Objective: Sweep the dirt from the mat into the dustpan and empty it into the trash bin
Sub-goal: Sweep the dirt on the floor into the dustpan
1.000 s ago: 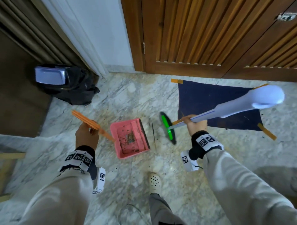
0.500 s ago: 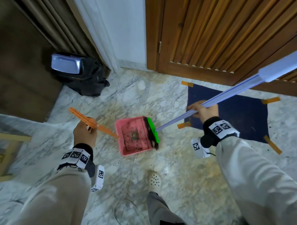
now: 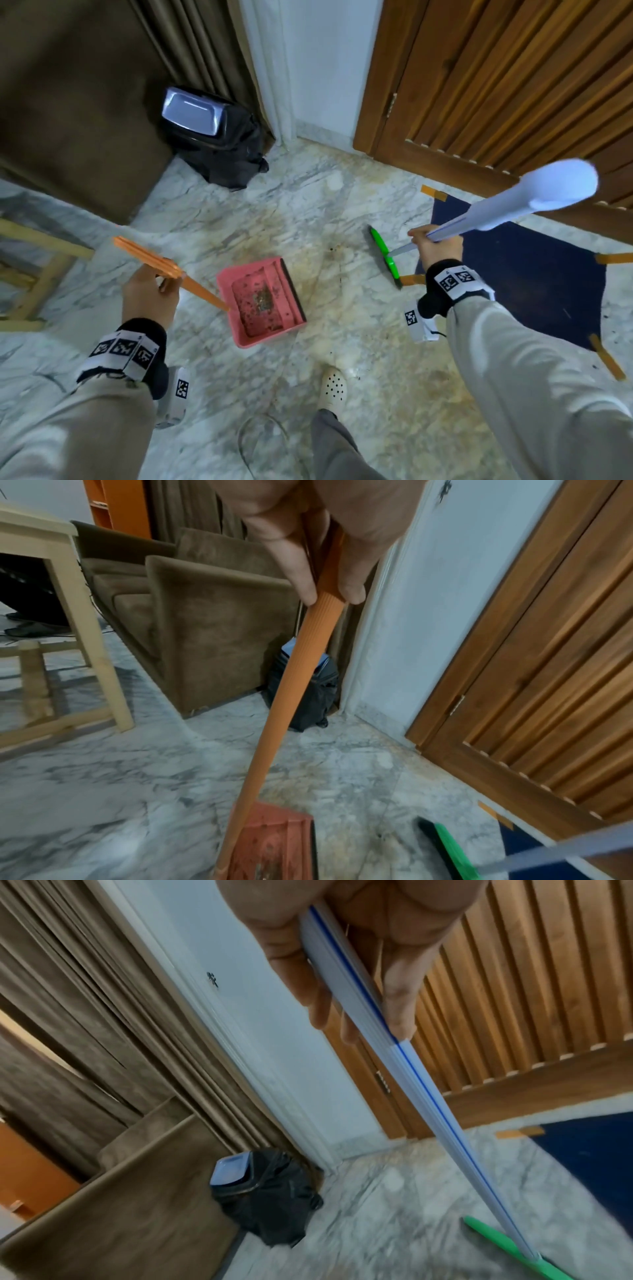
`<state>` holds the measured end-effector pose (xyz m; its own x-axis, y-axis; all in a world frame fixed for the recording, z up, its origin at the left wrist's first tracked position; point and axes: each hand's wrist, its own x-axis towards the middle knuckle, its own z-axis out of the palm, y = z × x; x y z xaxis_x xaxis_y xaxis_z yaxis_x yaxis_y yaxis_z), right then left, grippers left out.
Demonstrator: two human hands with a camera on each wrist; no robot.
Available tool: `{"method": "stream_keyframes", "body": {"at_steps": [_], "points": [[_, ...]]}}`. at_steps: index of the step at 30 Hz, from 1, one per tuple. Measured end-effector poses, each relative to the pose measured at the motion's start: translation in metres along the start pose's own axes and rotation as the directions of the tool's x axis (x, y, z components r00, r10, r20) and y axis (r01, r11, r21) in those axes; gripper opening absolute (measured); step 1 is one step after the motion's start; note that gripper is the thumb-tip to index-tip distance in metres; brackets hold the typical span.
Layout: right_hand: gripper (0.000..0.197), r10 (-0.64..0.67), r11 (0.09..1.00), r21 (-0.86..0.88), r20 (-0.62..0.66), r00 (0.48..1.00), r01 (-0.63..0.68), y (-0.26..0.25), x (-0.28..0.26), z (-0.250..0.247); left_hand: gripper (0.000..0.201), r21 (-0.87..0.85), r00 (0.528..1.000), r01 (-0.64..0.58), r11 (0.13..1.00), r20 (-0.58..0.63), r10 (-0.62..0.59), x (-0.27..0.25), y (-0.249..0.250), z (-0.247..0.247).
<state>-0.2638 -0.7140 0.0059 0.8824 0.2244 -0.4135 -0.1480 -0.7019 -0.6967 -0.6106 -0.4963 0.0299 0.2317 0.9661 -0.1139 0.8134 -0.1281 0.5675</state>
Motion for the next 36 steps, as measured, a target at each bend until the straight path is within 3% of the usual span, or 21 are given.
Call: {"method": "stream_keyframes", "body": {"at_steps": [3,7,14,17,22,25,31,36], "points": [[0.018,0.018,1.000,-0.003,0.125,0.992,-0.017,0.007,-0.010,0.034,0.016,0.005,1.000,0.019,1.000,-0.017,-0.019,-0.002,-0.017,0.003],[0.013,-0.077,0.997,-0.005,0.330,0.941,0.083,0.001,-0.049,0.068,0.016,-0.006,1.000,0.007,1.000,-0.010,-0.007,0.005,-0.027,0.000],[0.016,-0.146,0.989,0.073,0.460,0.876,0.127,0.001,-0.107,0.115,0.019,0.010,0.998,-0.015,1.000,0.057,0.014,0.018,-0.042,0.008],[0.035,-0.137,0.988,0.123,0.409,0.902,0.094,-0.004,-0.118,0.118,0.018,-0.007,0.995,-0.037,0.999,0.090,0.037,0.022,-0.046,0.007],[0.014,-0.122,0.985,0.147,0.219,0.968,0.091,-0.016,-0.124,0.082,0.020,-0.004,0.992,-0.038,0.999,0.124,0.038,0.024,-0.056,-0.008],[0.014,-0.036,0.988,0.153,0.080,0.996,0.023,-0.015,-0.127,0.047,0.021,-0.003,0.990,-0.051,0.999,0.134,0.051,0.024,-0.061,-0.020],[0.008,0.010,0.966,0.257,-0.140,0.990,0.026,0.002,-0.147,-0.010,0.019,-0.031,0.984,-0.114,0.993,0.137,0.117,0.022,-0.053,-0.034],[0.012,0.069,0.983,0.181,-0.231,0.970,-0.027,0.032,-0.143,-0.003,0.016,-0.007,0.972,-0.161,0.987,0.172,0.160,0.023,-0.054,-0.031]]}}
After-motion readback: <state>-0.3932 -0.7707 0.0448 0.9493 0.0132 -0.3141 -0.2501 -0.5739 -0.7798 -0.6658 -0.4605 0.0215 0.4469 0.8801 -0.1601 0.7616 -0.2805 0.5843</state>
